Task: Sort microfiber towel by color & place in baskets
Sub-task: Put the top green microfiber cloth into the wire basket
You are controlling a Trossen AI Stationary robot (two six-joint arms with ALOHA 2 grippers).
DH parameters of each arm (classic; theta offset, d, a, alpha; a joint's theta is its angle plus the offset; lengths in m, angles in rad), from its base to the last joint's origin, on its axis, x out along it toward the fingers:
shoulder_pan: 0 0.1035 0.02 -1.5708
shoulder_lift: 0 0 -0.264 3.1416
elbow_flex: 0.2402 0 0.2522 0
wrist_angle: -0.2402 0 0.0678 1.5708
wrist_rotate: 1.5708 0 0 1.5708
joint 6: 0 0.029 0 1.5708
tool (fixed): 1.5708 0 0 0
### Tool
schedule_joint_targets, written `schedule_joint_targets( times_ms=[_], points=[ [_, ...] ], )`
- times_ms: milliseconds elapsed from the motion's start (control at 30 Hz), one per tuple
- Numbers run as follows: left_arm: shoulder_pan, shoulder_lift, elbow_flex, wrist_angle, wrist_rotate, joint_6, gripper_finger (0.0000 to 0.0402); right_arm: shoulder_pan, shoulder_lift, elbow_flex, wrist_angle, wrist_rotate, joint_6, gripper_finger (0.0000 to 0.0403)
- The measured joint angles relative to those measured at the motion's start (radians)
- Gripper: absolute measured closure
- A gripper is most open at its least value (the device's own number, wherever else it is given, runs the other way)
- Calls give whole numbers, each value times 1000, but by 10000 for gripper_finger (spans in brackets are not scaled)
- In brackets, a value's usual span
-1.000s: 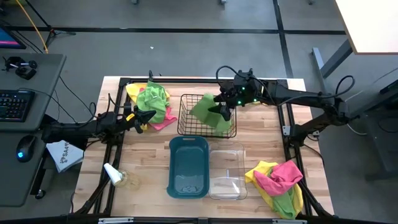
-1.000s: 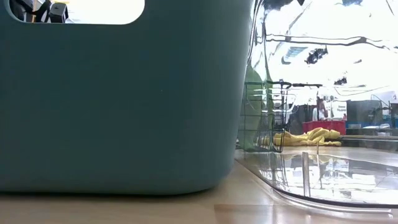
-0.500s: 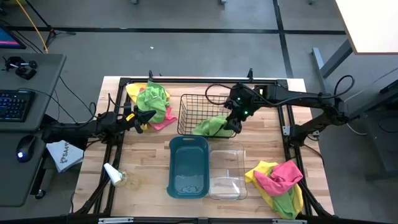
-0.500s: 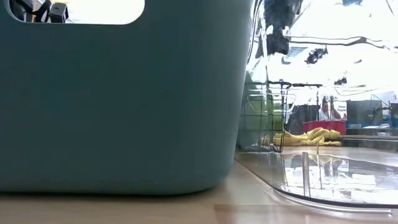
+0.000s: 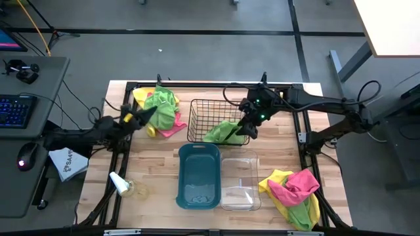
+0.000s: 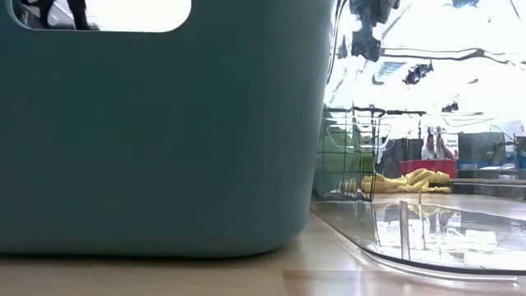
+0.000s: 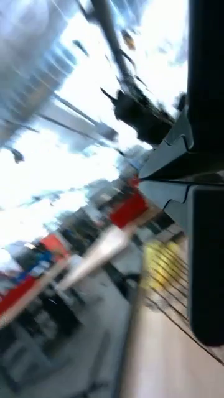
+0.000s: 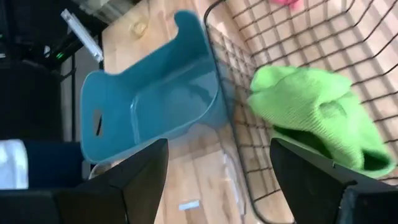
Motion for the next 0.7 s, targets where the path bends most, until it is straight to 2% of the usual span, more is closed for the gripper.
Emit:
schedule_joint_targets(
  times_ms=[100,167,333,467,567,700],
  points=[
    [10,54,90,29,18,76,400,-17,-3,0,17,31,-6,125],
    [21,121,197,-84,18,111,392,-37,-3,0,42,36,-25,125],
    [84,354,551,-661,22,151,340,-104,-3,37,72,37,-34,125],
    [197,565,803,-1110,41,202,287,-144,-3,123,48,38,-83,125],
    [318,704,912,-1320,133,279,254,-160,-4,187,41,37,-127,125],
    [479,868,933,-1399,333,367,232,-177,-4,248,16,53,-161,125]
  ],
)
